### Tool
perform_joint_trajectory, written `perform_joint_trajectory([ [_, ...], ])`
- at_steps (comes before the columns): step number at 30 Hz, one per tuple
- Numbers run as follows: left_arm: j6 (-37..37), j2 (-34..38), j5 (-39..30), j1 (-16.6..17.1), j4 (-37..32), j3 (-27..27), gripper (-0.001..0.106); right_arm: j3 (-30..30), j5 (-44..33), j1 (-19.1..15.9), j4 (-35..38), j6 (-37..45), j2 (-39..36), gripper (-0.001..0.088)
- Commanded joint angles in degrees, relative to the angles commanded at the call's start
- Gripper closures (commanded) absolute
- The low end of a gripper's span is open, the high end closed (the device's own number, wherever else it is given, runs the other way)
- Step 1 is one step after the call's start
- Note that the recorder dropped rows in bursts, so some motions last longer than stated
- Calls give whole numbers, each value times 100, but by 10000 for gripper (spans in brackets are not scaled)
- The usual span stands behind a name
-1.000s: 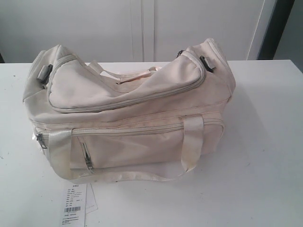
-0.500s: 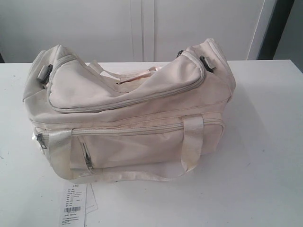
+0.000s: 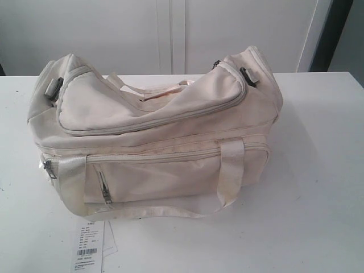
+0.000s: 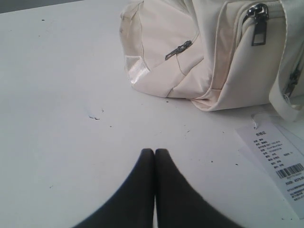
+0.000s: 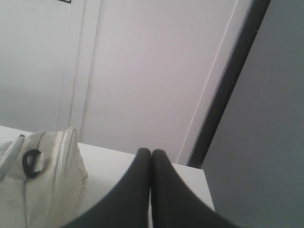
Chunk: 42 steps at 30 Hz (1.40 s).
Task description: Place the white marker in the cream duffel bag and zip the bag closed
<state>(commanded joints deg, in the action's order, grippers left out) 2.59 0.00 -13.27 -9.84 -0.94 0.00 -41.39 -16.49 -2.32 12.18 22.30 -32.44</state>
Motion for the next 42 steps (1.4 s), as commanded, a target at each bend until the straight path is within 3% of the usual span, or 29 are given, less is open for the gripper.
perform_joint_trajectory([
  [5,0,0,0,0,0,0,1053,0,-35,0,0,-55,0,868],
  [13,0,0,0,0,0,0,1053,9,-65,0,-717,-1256,35,868],
  [19,0,0,0,0,0,0,1053,9,-356,0,-1098,-1682,35,868],
  [27,0,0,0,0,0,0,1053,48,-408,0,-1218,-1905,128,868],
  [42,0,0,0,0,0,0,1053,949,-406,0,-1218,-1992,967,868],
])
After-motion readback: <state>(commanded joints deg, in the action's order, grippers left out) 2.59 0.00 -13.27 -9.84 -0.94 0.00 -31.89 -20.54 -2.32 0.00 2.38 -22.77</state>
